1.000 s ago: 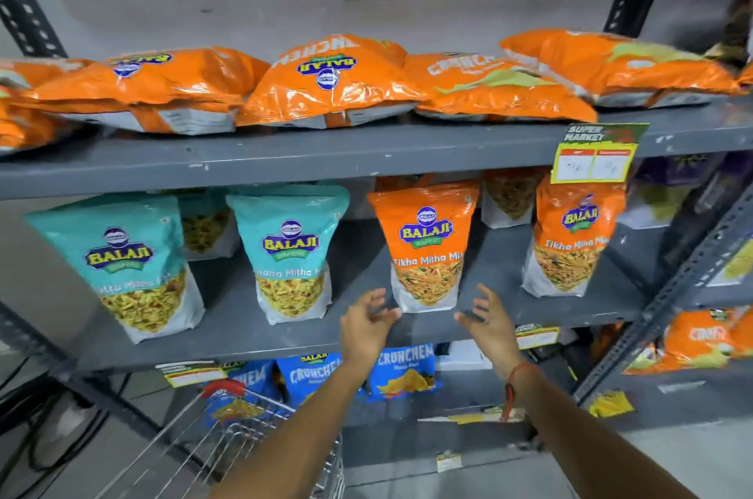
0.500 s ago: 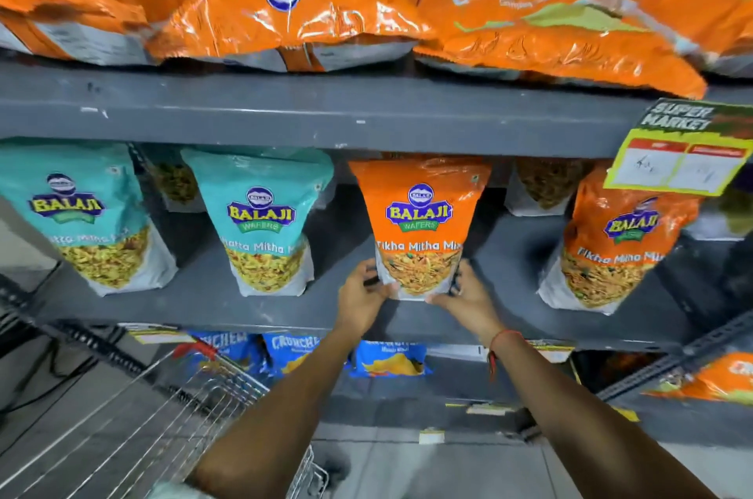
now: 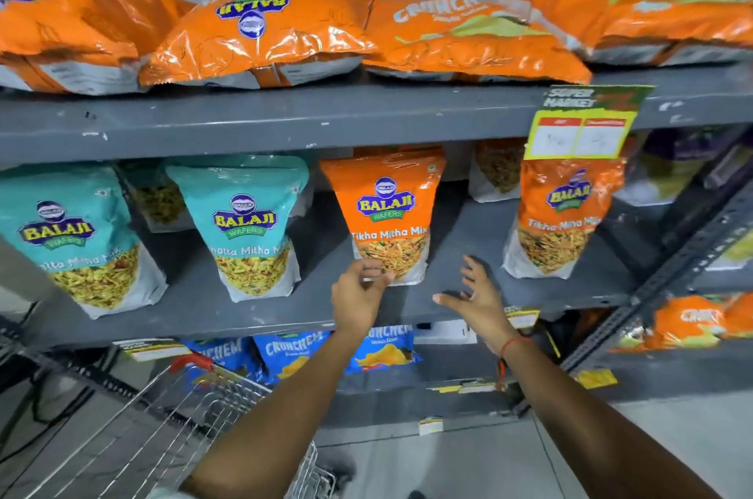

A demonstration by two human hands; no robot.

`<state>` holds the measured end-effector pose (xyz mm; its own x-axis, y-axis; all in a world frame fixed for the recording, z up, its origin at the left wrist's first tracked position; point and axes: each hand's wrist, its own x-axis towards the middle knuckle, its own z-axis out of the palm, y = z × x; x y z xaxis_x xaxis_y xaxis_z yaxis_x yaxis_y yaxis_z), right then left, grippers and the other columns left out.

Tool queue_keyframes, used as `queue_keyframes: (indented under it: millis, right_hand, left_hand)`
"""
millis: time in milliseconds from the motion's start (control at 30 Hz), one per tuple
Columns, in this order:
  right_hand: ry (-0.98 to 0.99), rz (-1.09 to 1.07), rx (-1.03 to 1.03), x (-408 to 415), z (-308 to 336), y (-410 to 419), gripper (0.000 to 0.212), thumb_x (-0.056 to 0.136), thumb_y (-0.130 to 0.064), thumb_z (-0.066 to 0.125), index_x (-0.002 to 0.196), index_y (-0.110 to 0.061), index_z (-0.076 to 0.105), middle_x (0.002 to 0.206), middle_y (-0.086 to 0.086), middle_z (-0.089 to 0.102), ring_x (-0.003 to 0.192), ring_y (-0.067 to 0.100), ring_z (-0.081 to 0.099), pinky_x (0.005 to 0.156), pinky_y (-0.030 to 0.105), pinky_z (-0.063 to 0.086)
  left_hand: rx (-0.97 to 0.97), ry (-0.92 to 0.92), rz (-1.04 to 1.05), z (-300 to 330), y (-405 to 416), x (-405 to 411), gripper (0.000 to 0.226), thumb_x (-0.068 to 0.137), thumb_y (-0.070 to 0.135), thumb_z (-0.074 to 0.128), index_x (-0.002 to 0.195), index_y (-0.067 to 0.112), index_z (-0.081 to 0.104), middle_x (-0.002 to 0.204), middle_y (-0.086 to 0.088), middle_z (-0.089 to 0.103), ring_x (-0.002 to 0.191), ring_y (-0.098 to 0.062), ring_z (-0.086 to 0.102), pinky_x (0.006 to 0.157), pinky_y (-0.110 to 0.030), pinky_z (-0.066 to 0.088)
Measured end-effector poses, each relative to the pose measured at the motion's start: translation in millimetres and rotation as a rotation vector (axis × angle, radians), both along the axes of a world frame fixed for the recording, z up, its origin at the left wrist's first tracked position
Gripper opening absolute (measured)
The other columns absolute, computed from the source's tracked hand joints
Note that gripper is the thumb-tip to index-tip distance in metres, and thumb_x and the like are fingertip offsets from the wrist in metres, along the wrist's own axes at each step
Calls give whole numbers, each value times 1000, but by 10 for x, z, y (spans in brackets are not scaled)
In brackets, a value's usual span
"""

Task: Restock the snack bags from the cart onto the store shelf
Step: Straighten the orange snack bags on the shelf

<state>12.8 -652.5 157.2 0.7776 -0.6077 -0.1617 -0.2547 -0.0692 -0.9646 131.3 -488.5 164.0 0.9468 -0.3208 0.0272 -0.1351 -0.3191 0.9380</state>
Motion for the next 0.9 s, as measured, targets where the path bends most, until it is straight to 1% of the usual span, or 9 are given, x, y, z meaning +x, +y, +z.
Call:
queue_keyframes:
  millis: [100,267,367,533,600,667,767,833,900]
  right_hand:
    - [-5,-93,-31,-331,83,-101,85,74,-12,77,144,-16,29,151,12,34,140,27,33,110,49,37]
    - [-28,-292,-60,-826,139,-496,70,83,-12,69,143,-17,33,150,12,36,139,29,34,110,48,37]
    - [-18,-339,-103,-1020,138,-908,67,85,-12,66,143,-19,33,146,5,40,133,24,41,107,50,39]
    - [64,-280,-42,-1042,35,-1594,80,84,-12,67,148,-17,19,145,8,36,138,35,34,97,47,41]
    - [61,-221,17,-974,3,-1786,85,83,-9,68,149,-18,14,154,9,27,142,31,28,108,49,36]
    - [60,-150,40,-889,-40,-1924,87,82,-5,68,149,-17,14,156,6,25,143,26,26,114,51,30]
    - [58,-81,9,-790,-125,-2071,82,77,-5,73,143,-21,27,145,4,44,133,22,42,108,43,40]
    - [71,-24,-28,-756,-174,-2138,70,73,-9,76,131,-26,40,132,0,58,122,17,54,97,32,45]
    - [86,3,-39,-734,-193,-2186,64,71,-10,77,124,-27,44,125,-2,62,116,14,58,92,27,46]
  left_hand:
    - [-4,-11,-103,104,-244,-207,21,74,22,76,93,16,69,79,4,69,77,-12,67,79,-35,58]
    - [-49,35,-263,151,-786,-574,27,72,16,79,95,8,69,81,-6,68,75,-16,65,81,-40,58]
    - [-9,90,-296,36,-1154,-717,34,70,20,80,100,10,68,81,-6,68,80,-21,67,84,-39,57]
    - [67,227,-366,-68,-1768,-870,66,73,20,78,131,12,49,113,-9,61,101,-24,62,90,-34,50]
    - [76,230,-343,-144,-1977,-885,75,72,25,78,137,15,42,124,-7,60,109,-25,61,97,-40,50]
    - [69,202,-285,-223,-2129,-890,73,71,32,78,135,18,44,128,-7,63,107,-24,64,96,-45,52]
    - [59,160,-230,-178,-2230,-948,57,76,30,74,127,18,52,120,-5,67,98,-19,68,86,-32,54]
    - [45,147,-199,-147,-2253,-987,51,79,27,71,126,18,53,117,-1,68,90,-10,65,78,-20,47]
    - [39,132,-184,-152,-2268,-1011,49,80,28,71,125,20,54,117,0,68,85,-3,60,72,-13,43]
